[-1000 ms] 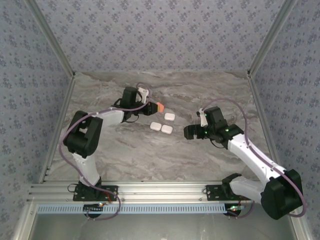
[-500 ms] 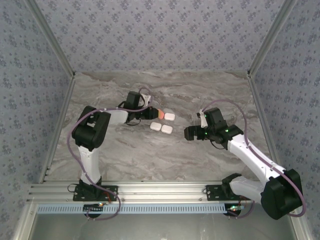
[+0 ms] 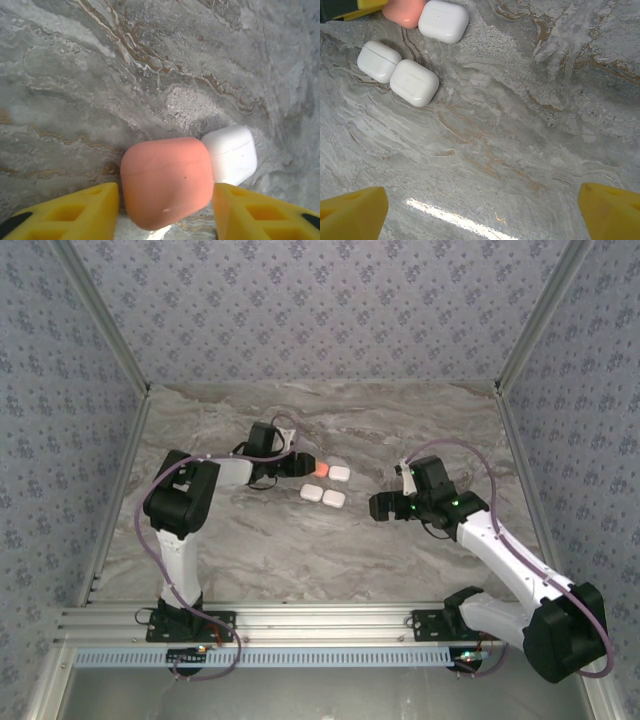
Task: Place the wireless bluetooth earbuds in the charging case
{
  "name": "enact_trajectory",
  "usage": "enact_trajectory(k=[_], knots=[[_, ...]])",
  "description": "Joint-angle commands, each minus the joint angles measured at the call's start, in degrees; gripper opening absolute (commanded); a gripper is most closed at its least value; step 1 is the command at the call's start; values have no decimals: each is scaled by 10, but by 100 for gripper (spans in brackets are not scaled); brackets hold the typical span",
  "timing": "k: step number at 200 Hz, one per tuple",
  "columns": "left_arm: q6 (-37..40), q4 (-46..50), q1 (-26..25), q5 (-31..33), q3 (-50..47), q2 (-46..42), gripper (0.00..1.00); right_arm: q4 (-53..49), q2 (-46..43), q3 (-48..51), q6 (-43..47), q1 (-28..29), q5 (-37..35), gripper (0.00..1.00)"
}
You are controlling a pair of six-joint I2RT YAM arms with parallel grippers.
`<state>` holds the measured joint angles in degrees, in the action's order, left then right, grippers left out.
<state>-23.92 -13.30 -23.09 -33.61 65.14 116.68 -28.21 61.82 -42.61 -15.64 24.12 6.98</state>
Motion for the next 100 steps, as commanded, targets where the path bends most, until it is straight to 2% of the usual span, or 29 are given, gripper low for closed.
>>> enact_trajectory(k=[1,14,43,72,100], knots=[[20,31,4,25,10,-22,64,-15,-10,-1,8,-12,-16,100],[25,43,6,32,12,-34,70,-20,-12,-9,18,-28,-15,100],[43,49,16,69,-23,-102,76,-20,-25,-30,43,-77,-31,100],[60,5,17,163,-128,-242,77,6,-44,-30,65,-137,-26,100],[72,-39,16,256,-241,-389,87,54,-68,-6,49,-200,-38,100]])
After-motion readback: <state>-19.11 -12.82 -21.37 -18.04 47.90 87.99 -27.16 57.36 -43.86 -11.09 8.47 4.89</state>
